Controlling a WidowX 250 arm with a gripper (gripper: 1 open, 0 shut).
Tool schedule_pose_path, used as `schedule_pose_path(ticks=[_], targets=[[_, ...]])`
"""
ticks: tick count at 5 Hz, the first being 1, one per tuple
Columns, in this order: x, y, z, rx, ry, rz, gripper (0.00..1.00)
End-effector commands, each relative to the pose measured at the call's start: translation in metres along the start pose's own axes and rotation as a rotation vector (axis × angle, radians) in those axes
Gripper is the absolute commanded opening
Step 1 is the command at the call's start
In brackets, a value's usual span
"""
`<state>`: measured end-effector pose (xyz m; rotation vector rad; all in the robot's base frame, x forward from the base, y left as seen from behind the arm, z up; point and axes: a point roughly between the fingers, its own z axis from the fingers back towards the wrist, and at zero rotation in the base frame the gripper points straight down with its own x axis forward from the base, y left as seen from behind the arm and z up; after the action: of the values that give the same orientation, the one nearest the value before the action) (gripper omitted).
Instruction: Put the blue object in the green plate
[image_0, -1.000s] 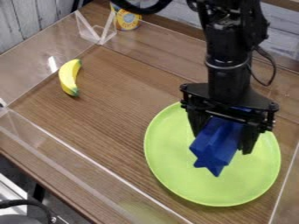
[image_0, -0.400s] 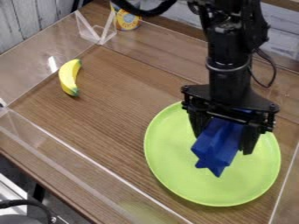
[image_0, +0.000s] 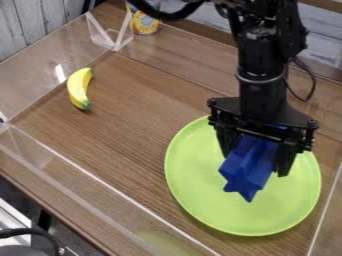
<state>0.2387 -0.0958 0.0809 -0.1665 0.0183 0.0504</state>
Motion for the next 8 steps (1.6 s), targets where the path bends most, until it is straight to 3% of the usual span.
schedule_pose_path(ticks=[1,6,8], targets=[[0.0079,-0.005,0.0079,-0.007,-0.042,-0.017,1.0],[0.0128,-0.0047,0.0064,0.001,-0.062,-0.023,1.0],[0.0162,-0.004,0.0138,0.002,-0.064,-0.018,1.0]])
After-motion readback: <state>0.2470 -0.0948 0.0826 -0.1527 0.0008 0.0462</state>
